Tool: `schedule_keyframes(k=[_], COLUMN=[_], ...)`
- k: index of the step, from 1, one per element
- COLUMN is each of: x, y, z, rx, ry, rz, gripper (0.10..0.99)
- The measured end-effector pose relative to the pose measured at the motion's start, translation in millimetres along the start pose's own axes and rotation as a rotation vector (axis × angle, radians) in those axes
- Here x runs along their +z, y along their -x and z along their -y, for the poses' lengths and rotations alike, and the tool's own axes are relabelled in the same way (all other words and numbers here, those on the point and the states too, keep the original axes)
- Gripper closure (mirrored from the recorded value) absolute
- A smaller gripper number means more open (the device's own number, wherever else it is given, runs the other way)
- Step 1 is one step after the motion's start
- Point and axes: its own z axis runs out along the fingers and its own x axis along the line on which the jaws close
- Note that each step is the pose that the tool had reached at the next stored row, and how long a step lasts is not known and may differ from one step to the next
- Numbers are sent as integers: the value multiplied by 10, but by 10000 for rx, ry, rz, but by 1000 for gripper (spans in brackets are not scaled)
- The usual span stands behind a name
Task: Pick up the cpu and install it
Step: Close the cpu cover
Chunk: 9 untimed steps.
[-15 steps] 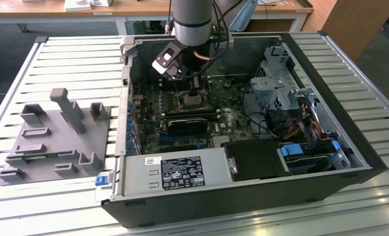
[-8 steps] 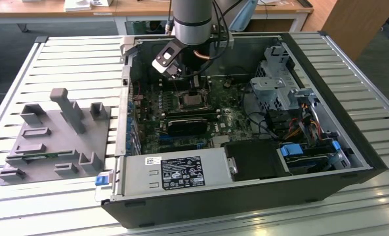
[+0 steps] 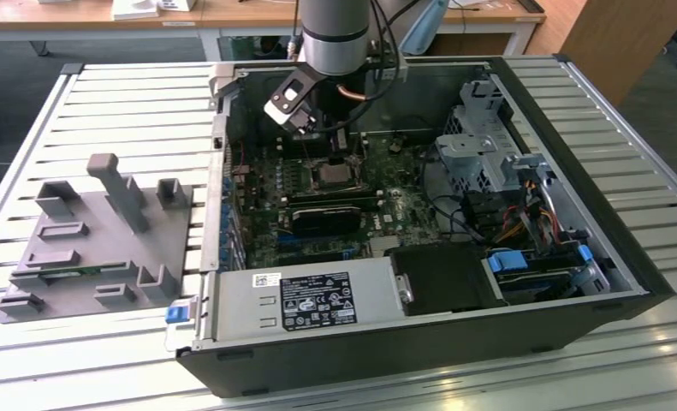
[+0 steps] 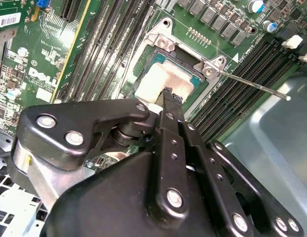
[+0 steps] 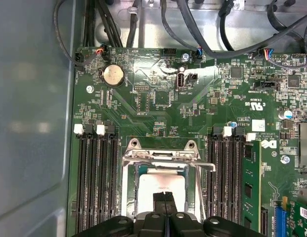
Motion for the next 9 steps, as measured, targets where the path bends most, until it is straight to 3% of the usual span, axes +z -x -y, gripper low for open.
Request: schedule_keyframes(k=[9], x=[-143], y=[-2], z=[-8], rx=[0], ry=[1], rz=[-1], gripper=[980])
